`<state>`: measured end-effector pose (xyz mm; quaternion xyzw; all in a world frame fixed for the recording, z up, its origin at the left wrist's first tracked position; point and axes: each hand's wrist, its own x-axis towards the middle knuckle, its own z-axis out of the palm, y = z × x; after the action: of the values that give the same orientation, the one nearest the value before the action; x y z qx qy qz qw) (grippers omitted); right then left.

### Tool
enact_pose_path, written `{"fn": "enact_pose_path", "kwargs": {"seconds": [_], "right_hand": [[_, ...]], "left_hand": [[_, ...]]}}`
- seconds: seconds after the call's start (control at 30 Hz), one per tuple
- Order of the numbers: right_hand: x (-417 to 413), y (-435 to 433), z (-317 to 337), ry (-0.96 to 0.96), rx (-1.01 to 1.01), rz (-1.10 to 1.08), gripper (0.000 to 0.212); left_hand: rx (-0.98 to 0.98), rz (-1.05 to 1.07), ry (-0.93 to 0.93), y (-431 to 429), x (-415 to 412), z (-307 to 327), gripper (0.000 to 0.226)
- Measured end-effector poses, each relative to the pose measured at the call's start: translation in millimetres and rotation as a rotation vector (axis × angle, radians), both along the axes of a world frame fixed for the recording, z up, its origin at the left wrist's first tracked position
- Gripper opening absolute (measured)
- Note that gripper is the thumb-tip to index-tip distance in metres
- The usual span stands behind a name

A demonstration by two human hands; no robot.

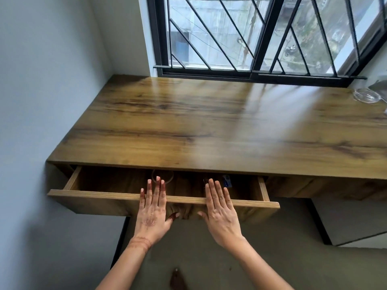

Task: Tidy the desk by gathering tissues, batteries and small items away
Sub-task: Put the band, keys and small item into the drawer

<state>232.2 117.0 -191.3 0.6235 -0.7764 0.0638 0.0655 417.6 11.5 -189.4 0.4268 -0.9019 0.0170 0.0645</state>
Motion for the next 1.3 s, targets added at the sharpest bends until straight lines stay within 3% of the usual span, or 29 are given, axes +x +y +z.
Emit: {"fn": "enact_pose_path", "kwargs": {"seconds": [0.13, 0.3, 0.5, 0.77, 1.17, 1.3], "right_hand": [[-22, -29, 4, 0.082, -0.042, 0.051, 0.073], [-45, -64, 20, 0.135, -0.021, 0.029, 0.110], [-59, -89, 18, 0.177, -0.006, -0.005, 0.125], [-57, -91, 10, 0.184, -0.148, -0.020, 0.104], [-51, -95, 16, 0.148, -0.096, -0.094, 0.102], [-54, -92, 20, 0.095, -0.094, -0.042, 0.106]], "left_hand": [[-0.036, -0.059, -0.009, -36, -15, 5, 0.129], [-0.103, -0.107, -0.087, -86, -39, 29, 0.147], [-0.040, -0.170, -0.083, -117, -48, 28, 0.144], [-0.007, -0.200, 0.056, -115, -43, 18, 0.129], [0.038, -0.182, 0.059, -117, -46, 23, 0.124], [0.040, -0.105, 0.070, -113, -52, 25, 0.135]]}}
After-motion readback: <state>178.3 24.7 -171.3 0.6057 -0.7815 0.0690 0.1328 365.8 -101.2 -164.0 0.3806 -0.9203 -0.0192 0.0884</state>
